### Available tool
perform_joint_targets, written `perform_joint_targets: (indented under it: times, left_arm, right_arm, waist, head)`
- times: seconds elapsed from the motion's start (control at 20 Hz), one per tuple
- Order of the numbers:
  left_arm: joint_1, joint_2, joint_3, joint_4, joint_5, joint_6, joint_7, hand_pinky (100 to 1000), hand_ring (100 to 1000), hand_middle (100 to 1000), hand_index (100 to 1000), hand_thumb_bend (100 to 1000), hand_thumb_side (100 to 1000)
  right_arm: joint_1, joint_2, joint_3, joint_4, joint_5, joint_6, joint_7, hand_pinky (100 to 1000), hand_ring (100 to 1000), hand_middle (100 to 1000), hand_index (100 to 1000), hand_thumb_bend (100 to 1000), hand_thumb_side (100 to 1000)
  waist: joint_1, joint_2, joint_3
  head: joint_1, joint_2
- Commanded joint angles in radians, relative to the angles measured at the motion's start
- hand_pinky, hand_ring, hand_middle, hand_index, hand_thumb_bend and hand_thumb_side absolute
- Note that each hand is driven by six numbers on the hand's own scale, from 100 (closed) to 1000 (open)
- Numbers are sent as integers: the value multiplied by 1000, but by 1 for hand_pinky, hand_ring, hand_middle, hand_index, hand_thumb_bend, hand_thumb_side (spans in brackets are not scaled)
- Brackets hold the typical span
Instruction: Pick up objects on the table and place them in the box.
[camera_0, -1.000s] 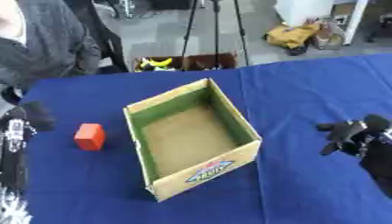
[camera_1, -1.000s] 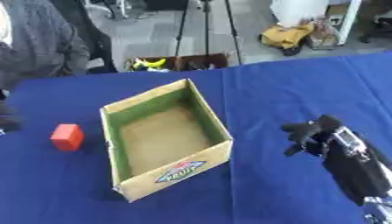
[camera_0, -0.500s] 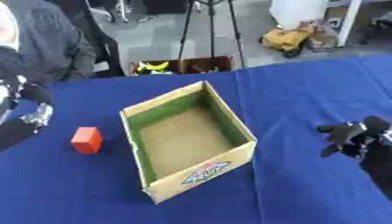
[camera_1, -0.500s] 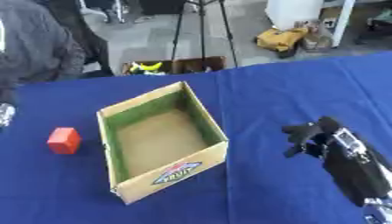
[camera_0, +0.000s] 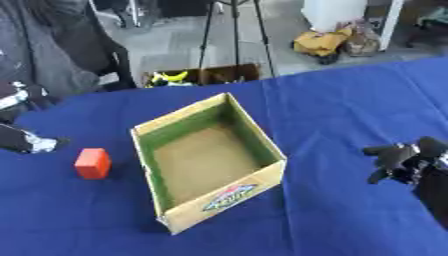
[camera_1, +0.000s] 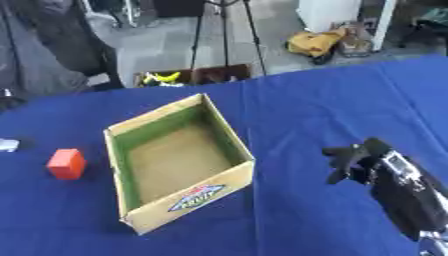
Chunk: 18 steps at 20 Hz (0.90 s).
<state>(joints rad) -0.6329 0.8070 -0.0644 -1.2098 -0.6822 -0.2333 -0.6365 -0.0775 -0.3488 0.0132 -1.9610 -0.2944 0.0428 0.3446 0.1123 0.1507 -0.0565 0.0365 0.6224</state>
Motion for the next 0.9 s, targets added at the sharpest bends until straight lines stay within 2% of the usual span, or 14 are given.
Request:
perform_joint_targets:
  times: [0.05,0.35,0.5,0.9]
  left_arm:
    - [-50,2,-4,93,-90,-51,-21,786,777,763,883,763,496]
    - [-99,-70,-11,193,-180,-119,12,789,774,754,875,717,447]
    - [-111,-97,-11,226,-198,-133,28,787,771,742,866,666,414]
    - [-119,-132,-9,274,-234,-155,66,787,766,734,861,634,385]
  right_arm:
    - [-4,-23,1,-21,7,-2,7,570,837,547,548,100,867]
    - [-7,-22,3,-21,11,-2,9,570,837,547,548,100,868]
    - [-7,-21,3,-21,13,-2,9,570,837,547,549,100,869]
    - [-5,-19,3,-19,17,1,10,570,838,547,549,100,871]
  waist:
    - [0,-12,-2]
    - [3,-6,-10]
    - [5,-4,-14]
    - [10,-4,-18]
  head:
    - [5,-12]
    - [4,-14]
    - [5,-15]
    - [4,-13]
